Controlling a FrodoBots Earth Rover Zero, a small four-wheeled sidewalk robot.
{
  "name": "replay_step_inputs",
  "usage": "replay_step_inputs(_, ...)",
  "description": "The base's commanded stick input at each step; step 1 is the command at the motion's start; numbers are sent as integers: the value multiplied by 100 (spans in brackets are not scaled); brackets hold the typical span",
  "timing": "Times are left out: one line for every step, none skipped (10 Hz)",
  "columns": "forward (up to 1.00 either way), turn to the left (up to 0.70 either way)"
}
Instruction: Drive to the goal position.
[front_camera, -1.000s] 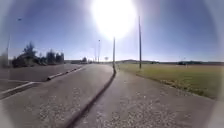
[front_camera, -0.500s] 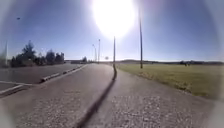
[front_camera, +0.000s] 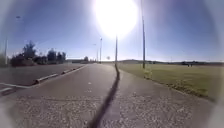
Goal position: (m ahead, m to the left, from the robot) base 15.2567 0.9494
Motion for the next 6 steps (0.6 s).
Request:
replay_step_inputs(100, 0)
replay_step_inputs(100, 0)
replay_step_inputs(100, 0)
replay_step_inputs(100, 0)
replay_step_inputs(100, 0)
replay_step_inputs(100, 0)
